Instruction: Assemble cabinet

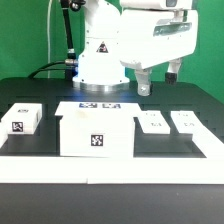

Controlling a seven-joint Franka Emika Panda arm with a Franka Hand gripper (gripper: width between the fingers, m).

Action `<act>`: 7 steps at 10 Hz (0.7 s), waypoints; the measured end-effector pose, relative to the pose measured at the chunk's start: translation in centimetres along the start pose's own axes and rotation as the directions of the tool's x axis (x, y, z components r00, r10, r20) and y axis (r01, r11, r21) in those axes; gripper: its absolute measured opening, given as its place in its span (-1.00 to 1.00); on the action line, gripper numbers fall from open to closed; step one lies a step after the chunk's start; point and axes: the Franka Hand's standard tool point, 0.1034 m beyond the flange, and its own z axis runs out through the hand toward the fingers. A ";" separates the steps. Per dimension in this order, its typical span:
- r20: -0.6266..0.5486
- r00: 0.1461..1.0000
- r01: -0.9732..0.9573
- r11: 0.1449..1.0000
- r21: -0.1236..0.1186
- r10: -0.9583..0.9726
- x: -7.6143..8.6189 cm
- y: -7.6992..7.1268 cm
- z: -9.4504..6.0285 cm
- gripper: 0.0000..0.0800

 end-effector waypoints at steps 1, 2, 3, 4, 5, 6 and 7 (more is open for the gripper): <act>0.000 1.000 0.000 1.000 0.000 0.000 0.0 0.0 0.0 1.00; 0.000 1.000 0.000 1.000 0.000 0.000 0.0 0.0 0.0 1.00; 0.000 1.000 0.000 1.000 0.000 0.000 0.0 0.0 0.0 1.00; 0.000 1.000 0.000 1.000 0.000 0.000 0.0 0.0 0.0 1.00; 0.000 1.000 0.000 1.000 0.000 0.000 0.0 0.0 0.0 1.00; 0.000 1.000 0.000 1.000 0.000 0.000 0.0 0.0 0.0 1.00; 0.000 1.000 0.000 1.000 0.000 0.000 0.0 0.0 0.0 1.00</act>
Offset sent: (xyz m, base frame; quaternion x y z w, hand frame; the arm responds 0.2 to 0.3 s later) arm 0.0000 0.0000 0.0000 0.0000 0.0000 0.0000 1.0000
